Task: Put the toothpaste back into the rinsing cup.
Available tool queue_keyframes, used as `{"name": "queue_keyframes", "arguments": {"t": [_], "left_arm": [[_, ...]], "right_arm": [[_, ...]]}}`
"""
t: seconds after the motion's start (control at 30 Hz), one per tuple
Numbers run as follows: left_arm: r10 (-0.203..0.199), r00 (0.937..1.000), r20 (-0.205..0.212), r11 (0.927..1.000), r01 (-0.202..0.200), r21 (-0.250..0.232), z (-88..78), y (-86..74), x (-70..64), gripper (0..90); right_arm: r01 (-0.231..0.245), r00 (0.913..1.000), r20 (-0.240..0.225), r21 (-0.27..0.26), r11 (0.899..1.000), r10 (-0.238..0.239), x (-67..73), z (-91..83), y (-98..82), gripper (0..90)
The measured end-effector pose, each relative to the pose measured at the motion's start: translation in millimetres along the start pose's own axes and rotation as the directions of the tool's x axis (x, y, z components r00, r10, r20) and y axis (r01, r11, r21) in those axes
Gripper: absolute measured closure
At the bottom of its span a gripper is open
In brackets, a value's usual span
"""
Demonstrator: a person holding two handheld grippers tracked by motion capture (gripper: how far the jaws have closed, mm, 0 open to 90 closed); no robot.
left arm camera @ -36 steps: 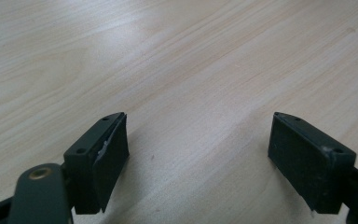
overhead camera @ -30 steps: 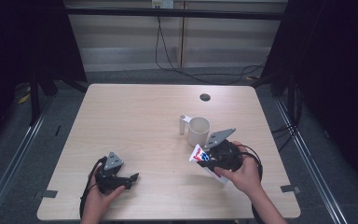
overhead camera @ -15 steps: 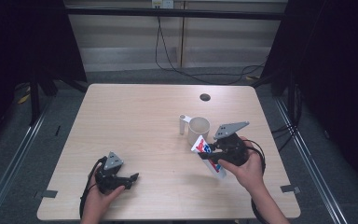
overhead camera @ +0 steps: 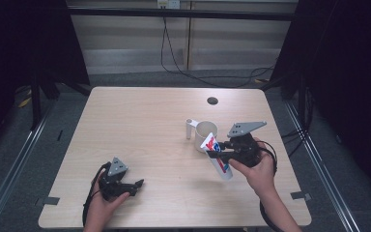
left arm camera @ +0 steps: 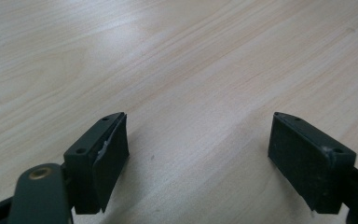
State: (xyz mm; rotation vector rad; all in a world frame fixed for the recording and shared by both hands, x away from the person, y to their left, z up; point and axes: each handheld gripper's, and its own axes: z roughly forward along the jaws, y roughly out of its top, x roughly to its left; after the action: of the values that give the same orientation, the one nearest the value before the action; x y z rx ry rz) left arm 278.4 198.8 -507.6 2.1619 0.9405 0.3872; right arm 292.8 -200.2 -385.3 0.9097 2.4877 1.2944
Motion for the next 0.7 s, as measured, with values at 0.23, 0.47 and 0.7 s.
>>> {"name": "queue_keyframes", "arguments": {"t": [0.23,0.47,0.7], "left_arm": [[0.001,1.0,-0.001,1.0,-0.001,0.0,0.0,0.0,-0.2,19.8],[0.001,1.0,-0.002,1.0,-0.001,0.0,0.1,0.0,-0.2,19.8],[0.002,1.0,-0.001,1.0,-0.002,0.001,0.1,0.0,-0.2,19.8]], "right_arm": [[-0.02,0.9998,-0.005,-0.042,0.999,0.02,-4.9,-4.6,2.7,65.7],[-0.044,0.999,-0.012,-0.101,0.994,0.043,-9.5,-11.2,7.4,65.6],[-0.042,0.9991,-0.001,-0.139,0.989,0.042,-10.8,-16.9,14.6,65.5]]}}
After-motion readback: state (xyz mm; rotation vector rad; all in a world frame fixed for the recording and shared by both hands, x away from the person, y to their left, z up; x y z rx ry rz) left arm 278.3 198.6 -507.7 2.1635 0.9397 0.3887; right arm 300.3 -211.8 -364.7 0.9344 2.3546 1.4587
